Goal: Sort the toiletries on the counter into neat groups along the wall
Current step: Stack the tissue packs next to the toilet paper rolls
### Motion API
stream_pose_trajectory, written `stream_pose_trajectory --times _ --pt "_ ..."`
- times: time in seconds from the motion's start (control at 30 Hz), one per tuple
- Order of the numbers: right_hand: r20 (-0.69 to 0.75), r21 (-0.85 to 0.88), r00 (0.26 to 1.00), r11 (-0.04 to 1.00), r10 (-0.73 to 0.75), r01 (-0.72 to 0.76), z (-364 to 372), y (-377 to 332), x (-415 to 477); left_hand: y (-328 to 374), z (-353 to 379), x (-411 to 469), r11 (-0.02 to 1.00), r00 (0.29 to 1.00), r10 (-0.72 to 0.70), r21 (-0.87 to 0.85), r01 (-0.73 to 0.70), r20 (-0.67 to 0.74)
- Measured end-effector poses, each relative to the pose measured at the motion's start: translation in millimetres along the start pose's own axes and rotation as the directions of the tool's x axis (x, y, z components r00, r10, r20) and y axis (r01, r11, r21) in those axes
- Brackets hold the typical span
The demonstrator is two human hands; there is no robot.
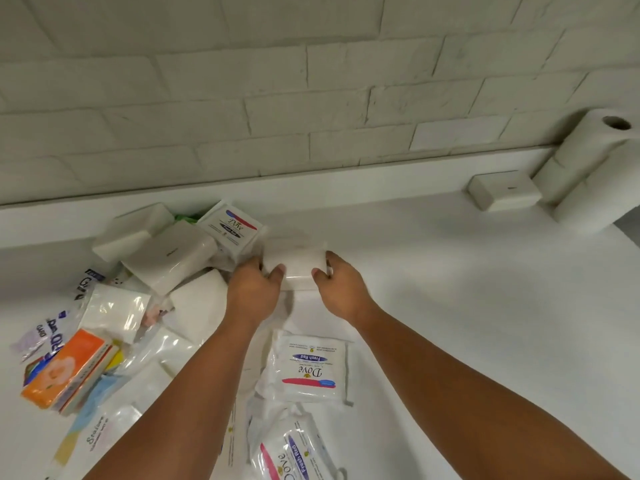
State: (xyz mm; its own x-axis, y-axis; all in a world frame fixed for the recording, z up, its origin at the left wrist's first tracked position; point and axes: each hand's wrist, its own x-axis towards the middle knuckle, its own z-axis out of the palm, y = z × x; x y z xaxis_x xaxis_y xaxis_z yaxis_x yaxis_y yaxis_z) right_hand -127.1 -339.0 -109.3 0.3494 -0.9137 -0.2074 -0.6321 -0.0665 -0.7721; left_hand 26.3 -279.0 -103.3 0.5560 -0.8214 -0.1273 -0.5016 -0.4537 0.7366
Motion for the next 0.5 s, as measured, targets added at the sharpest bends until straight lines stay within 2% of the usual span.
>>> stream_pose_trajectory --times 0.2,0.4,0.5 --pt "-0.087 0.074 0.995 0.997 0.041 -0.035 -21 23 -15 13 30 -17 0.993 1.0 0.027 -0.112 -0.026 0.001" --pt "-0.178 0.27 0.982 0.963 0.069 -0.019 -51 59 -32 39 61 -39 0.977 1.0 0.001 -0.213 0.005 0.029" --pt "-0.192 0.266 0.979 0.964 0.064 -0.011 -69 80 -36 54 82 -49 0.971 0.998 0.048 -0.236 -0.036 0.044"
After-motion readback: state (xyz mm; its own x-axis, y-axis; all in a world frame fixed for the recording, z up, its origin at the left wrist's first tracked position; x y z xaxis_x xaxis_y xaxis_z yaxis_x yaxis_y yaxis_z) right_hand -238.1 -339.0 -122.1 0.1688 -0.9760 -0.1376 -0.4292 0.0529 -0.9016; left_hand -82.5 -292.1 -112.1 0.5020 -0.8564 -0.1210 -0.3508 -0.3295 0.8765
